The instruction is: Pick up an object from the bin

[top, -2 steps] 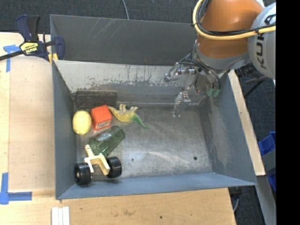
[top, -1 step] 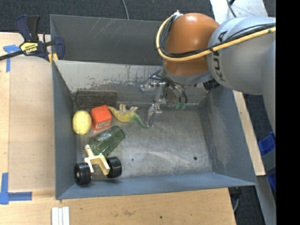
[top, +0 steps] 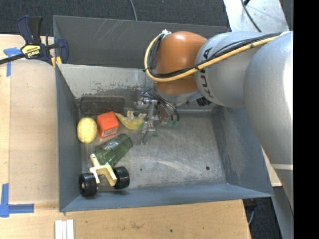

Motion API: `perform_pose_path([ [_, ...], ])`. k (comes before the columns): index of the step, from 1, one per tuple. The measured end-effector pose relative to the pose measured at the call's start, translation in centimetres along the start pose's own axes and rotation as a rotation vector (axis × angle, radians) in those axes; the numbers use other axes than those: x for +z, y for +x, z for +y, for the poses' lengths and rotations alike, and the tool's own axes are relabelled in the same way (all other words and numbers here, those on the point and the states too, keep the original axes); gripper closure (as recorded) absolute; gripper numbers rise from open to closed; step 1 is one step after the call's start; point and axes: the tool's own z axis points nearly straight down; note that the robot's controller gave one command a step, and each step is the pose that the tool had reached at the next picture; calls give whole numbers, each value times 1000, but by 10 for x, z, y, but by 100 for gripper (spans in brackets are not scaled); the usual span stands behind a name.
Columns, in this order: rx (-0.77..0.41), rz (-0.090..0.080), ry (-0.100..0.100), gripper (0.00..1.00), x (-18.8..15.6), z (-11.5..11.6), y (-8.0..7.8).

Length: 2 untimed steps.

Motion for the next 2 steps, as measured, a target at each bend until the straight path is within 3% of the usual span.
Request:
perform_pose_path([
  [1, 187, -7, 0, 0, -12, 22, -4],
  [2, -28, -10, 1, 0, 27, 19, -4],
])
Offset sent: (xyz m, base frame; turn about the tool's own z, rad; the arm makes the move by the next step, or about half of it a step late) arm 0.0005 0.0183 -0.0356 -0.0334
